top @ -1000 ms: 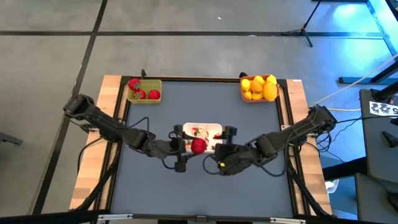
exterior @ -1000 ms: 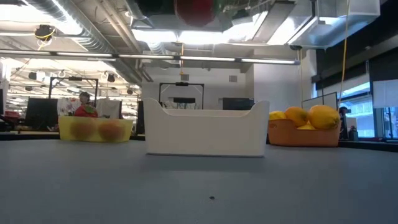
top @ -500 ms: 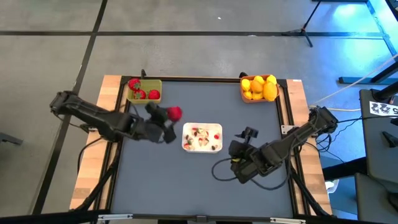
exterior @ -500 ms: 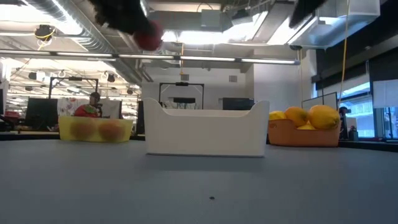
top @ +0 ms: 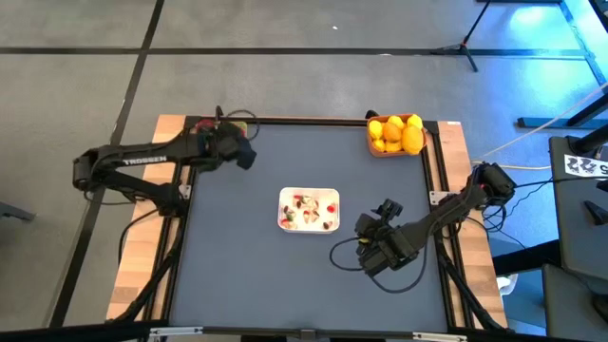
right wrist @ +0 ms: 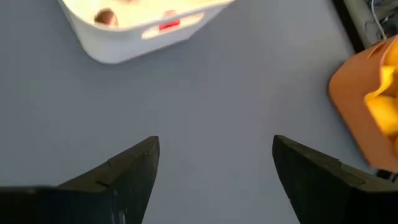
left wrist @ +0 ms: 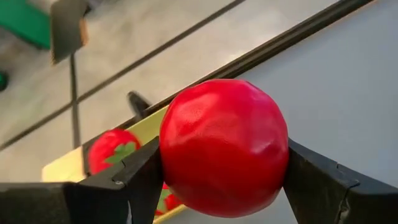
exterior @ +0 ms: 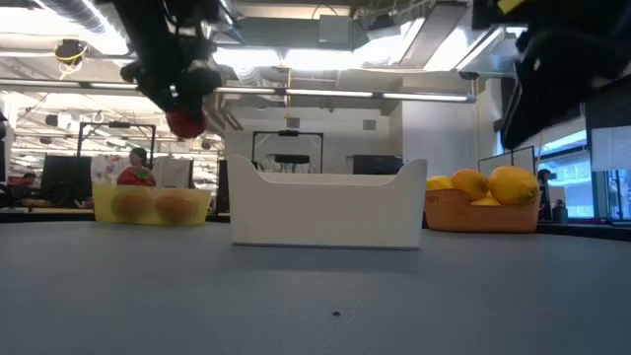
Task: Sort produce into baskets
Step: Put the red tomato into the yellow bin, then return to Home Position
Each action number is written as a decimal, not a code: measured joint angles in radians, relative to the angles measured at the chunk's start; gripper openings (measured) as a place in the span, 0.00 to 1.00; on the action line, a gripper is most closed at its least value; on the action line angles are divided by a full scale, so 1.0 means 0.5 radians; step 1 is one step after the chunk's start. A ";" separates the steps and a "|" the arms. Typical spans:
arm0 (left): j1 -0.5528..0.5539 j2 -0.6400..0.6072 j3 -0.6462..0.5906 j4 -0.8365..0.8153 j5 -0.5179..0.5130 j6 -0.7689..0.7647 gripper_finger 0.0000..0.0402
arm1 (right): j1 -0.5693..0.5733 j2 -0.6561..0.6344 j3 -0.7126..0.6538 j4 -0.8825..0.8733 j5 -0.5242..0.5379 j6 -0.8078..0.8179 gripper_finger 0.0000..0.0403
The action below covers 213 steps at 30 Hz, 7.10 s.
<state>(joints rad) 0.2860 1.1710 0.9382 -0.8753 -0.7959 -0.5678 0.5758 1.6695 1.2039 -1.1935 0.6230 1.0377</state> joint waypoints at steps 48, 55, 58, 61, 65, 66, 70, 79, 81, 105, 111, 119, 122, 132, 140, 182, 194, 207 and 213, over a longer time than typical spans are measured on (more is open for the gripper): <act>0.794 0.341 0.000 0.212 0.511 0.476 0.97 | 0.000 0.000 -0.195 0.436 0.053 -0.202 0.77; 0.471 0.083 0.000 0.216 0.587 0.472 0.96 | 0.000 0.000 -0.195 0.573 0.023 -0.202 0.77; 0.354 0.036 0.000 0.212 0.581 0.412 0.96 | 0.000 0.000 -0.195 0.643 0.026 -0.202 0.77; 0.248 0.034 0.000 0.195 0.595 0.406 0.96 | 0.000 0.001 -0.195 0.711 0.076 -0.235 0.77; 0.145 0.048 0.000 0.193 0.683 0.407 0.96 | 0.000 0.007 -0.196 0.715 0.079 -0.298 0.77; 0.119 0.049 0.000 0.189 0.696 0.404 0.96 | 0.000 0.007 -0.196 0.717 0.082 -0.317 0.77; 0.022 0.056 0.000 0.205 0.700 0.374 0.92 | 0.000 0.007 -0.196 0.710 0.116 -0.417 0.76; -0.177 0.055 0.000 0.220 0.678 0.445 0.56 | -0.028 0.008 -0.196 0.419 0.152 -0.520 0.56; -0.214 0.055 0.000 0.221 0.674 0.453 0.47 | -0.053 0.004 -0.196 0.362 0.133 -0.526 0.50; -0.463 0.053 0.000 0.221 0.542 0.469 0.02 | -0.491 -0.586 -0.770 0.960 -0.123 -1.220 0.08; -0.562 0.053 0.000 0.245 0.517 0.516 0.00 | -0.621 -1.019 -1.086 1.406 -0.321 -1.406 0.02; -0.768 0.053 0.000 0.278 0.518 0.618 0.01 | -0.683 -1.426 -1.333 1.640 -0.369 -1.501 0.01; -0.861 0.023 -0.044 0.405 0.518 0.659 0.01 | -0.683 -1.534 -1.432 1.796 -0.450 -1.544 0.01; -0.851 -0.565 -0.544 1.003 0.892 0.845 0.01 | -0.786 -1.908 -1.755 2.279 -0.833 -1.660 0.02; -0.707 -1.122 -0.894 1.275 0.947 0.949 0.01 | -0.993 -2.246 -1.923 2.405 -0.986 -1.672 0.02; -0.289 -2.331 -1.857 1.801 1.783 1.081 0.01 | -0.996 -3.179 -2.388 2.460 -1.078 -1.628 0.02; -0.190 -2.320 -1.857 1.768 1.612 1.143 0.03 | -0.995 -3.171 -2.391 2.468 -0.980 -1.679 0.02; -0.190 -2.322 -1.857 1.768 1.611 1.135 0.04 | -0.995 -3.170 -2.392 2.467 -0.985 -1.675 0.02; -0.190 -2.322 -1.857 1.768 1.611 1.135 0.04 | -0.995 -3.170 -2.393 2.466 -0.985 -1.674 0.02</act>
<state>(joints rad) 0.1909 0.0097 0.0097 0.0086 0.0097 -0.0002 0.0784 0.0845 0.0074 0.0395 0.1307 0.2005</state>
